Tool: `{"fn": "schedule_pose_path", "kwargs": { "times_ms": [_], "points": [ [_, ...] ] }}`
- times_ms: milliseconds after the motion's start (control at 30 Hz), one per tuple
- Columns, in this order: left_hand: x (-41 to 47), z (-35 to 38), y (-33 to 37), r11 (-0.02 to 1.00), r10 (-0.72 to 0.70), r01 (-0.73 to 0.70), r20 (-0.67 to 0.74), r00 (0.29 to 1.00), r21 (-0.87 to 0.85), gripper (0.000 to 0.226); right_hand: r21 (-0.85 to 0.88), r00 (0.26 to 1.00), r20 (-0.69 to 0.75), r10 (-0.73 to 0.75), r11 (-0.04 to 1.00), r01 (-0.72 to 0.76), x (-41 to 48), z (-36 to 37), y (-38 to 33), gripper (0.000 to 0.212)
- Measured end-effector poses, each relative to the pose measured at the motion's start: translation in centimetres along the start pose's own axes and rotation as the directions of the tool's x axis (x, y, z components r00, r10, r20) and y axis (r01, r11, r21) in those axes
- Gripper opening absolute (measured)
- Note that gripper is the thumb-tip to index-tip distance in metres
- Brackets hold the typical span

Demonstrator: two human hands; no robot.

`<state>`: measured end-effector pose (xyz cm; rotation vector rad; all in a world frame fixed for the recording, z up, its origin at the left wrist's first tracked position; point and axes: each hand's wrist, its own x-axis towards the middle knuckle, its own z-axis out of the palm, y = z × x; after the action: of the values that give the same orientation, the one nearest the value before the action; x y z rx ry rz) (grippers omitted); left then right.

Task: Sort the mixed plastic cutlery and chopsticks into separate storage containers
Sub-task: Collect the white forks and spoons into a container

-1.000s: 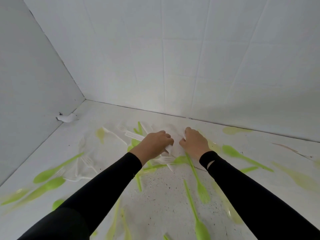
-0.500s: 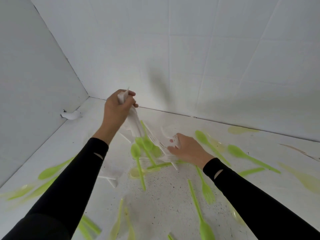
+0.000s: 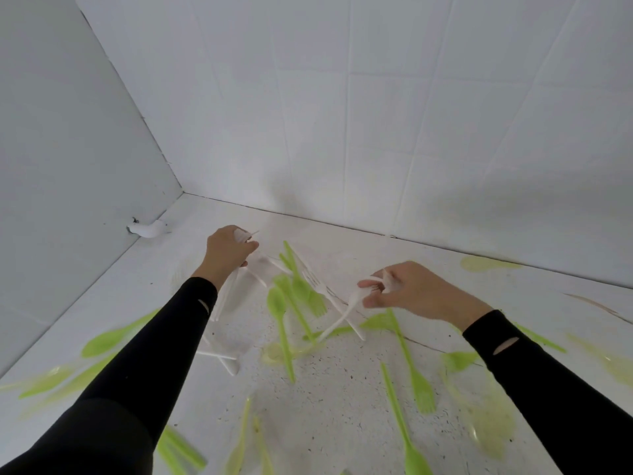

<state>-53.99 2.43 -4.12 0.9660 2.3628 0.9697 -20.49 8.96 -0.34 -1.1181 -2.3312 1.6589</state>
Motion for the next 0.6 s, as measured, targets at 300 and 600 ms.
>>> {"fn": "schedule_pose_path", "kwargs": {
  "times_ms": [300, 600],
  "points": [
    [1.1, 2.1, -2.1, 0.982, -0.052, 0.046, 0.025, 0.998, 0.185, 0.062, 0.159, 0.96, -0.276, -0.044, 0.983, 0.09, -0.6, -2.3, -2.7, 0.024],
    [1.1, 1.9, -1.4, 0.994, -0.029, 0.03, -0.013, 0.999, 0.101, 0.039, -0.482, 0.971, -0.224, 0.087, 0.855, -0.188, 5.1, 4.8, -0.1, 0.045]
  ]
}}
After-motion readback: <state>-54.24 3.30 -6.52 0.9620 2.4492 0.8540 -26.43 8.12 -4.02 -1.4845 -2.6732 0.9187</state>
